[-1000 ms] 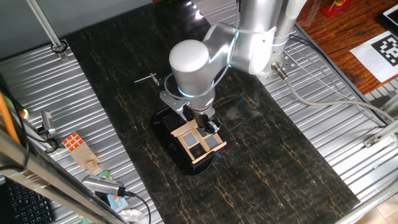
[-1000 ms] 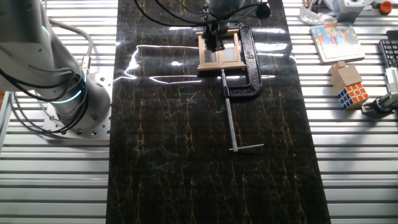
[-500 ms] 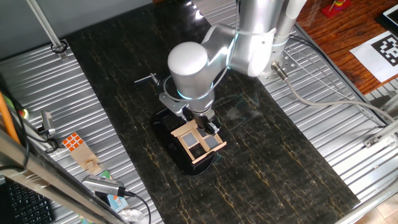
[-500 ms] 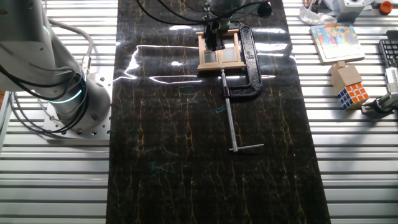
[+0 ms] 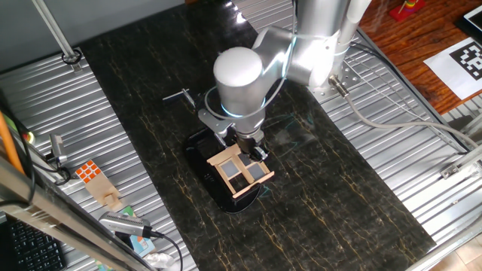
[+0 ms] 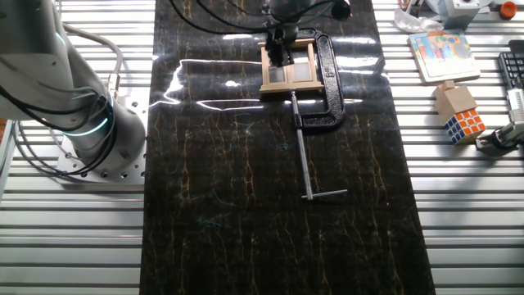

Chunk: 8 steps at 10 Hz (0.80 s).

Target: Open a sliding window

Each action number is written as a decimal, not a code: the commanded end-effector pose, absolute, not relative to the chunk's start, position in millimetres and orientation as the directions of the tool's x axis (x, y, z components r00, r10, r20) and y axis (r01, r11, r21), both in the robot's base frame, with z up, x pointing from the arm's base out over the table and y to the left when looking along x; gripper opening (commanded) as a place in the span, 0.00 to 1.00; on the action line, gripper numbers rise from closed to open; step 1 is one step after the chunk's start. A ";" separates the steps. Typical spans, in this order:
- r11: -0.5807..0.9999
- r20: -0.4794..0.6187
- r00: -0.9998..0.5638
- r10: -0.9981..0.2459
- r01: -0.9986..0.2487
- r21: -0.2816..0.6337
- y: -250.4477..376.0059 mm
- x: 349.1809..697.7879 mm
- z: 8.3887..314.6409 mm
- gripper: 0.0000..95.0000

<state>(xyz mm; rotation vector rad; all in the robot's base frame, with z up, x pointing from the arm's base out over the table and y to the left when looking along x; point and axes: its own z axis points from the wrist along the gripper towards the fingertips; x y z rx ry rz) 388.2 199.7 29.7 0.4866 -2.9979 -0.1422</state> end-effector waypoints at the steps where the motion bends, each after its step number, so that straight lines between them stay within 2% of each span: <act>1: 0.944 0.088 -0.942 -0.323 -0.314 0.100 199.8 389.1 27.1 0.00; 8: 0.943 0.085 -0.942 -0.326 -0.316 0.108 199.0 391.7 17.1 0.00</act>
